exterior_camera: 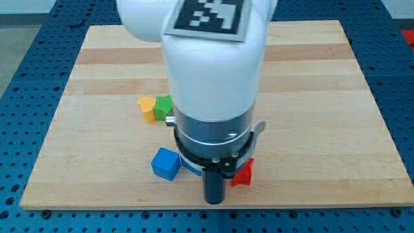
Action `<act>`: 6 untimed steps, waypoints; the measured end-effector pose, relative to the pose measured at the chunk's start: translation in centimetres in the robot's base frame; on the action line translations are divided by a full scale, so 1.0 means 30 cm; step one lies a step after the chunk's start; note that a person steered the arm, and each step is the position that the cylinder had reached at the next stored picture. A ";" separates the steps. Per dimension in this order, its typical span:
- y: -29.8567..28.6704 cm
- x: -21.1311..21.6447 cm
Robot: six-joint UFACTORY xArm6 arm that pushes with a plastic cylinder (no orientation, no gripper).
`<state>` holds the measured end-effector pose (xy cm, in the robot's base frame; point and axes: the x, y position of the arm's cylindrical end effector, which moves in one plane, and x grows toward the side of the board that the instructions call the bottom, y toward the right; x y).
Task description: Push the red star a little bit up
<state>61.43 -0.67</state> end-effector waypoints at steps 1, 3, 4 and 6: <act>0.061 -0.004; 0.209 -0.138; 0.211 -0.240; 0.308 -0.273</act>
